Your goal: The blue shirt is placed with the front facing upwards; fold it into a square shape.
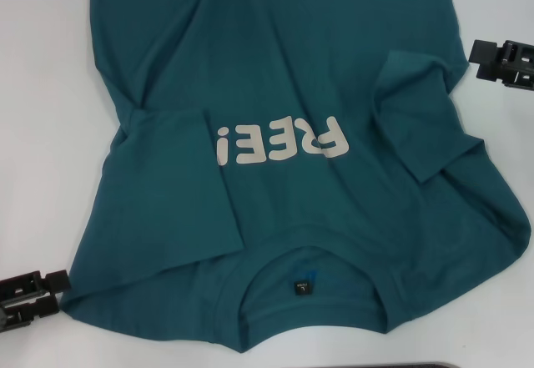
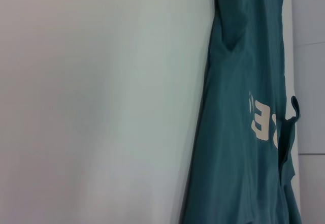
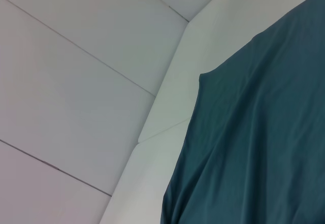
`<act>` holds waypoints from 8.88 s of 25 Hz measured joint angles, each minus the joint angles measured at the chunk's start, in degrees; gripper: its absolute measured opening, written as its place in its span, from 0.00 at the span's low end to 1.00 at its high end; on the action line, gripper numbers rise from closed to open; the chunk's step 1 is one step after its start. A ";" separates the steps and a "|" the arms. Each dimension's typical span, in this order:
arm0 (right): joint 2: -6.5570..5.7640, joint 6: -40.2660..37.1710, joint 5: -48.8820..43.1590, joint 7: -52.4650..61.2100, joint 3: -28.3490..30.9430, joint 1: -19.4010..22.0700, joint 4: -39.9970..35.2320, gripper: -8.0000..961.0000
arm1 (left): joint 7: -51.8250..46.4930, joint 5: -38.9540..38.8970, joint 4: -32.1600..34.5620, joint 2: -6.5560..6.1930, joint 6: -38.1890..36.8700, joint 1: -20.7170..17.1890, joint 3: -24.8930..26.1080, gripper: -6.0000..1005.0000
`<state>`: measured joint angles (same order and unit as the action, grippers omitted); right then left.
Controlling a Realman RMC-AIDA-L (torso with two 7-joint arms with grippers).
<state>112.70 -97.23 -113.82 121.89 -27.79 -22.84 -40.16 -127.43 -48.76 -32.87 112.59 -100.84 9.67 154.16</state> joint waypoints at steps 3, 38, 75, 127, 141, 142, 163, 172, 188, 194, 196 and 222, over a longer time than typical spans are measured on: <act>-0.02 -0.08 0.00 0.01 -0.04 0.06 0.00 0.95 | -0.15 0.04 0.00 0.00 0.12 0.04 -0.02 0.74; -0.03 -0.12 0.00 0.01 -0.33 0.17 0.70 0.95 | -1.06 1.25 -0.32 2.12 -3.51 4.12 0.75 0.74; -0.30 -1.02 0.01 0.01 0.31 1.17 0.70 0.95 | -4.88 5.12 -8.29 4.99 -4.86 5.61 1.75 0.66; -6.84 -9.50 -28.25 0.62 2.16 3.69 -2.34 0.95 | -4.42 4.36 -8.26 5.27 -7.62 12.91 2.01 0.01; -4.28 -6.81 -28.30 4.53 2.08 2.64 -0.78 0.95 | -3.89 4.37 -8.26 5.36 -6.85 12.90 1.96 0.01; -4.22 -6.68 -28.30 4.86 2.21 2.64 -0.66 0.95 | -3.86 4.37 -8.26 5.36 -6.78 12.88 1.95 0.01; -2.44 -4.78 -29.75 7.66 1.86 1.13 0.21 0.94 | -3.61 4.38 -8.26 5.36 -6.02 12.82 1.87 0.01; -2.15 -4.26 -29.69 7.66 1.84 -0.49 2.42 0.94 | -3.61 4.38 -8.26 5.36 -5.94 13.14 2.01 0.01; -3.16 -3.62 -30.84 9.03 1.74 0.35 2.47 0.94 | -3.61 4.38 -8.26 5.36 -5.74 13.15 2.02 0.01; -1.86 -3.27 -30.74 8.76 1.53 -0.67 2.47 0.93 | -3.61 4.38 -8.26 5.36 -5.68 13.18 2.02 0.01; -1.62 -3.26 -30.68 8.73 1.53 -0.87 2.47 0.93 | -3.61 4.38 -8.26 5.36 -5.68 13.13 2.02 0.01; -2.31 -3.58 -31.39 9.42 1.23 0.40 0.02 0.31 | -3.71 4.14 -8.26 5.36 -5.68 13.19 2.02 0.01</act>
<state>110.39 -100.81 -145.21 131.31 -26.56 -22.44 -40.15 -131.14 -44.62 -41.13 117.95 -106.52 22.85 156.18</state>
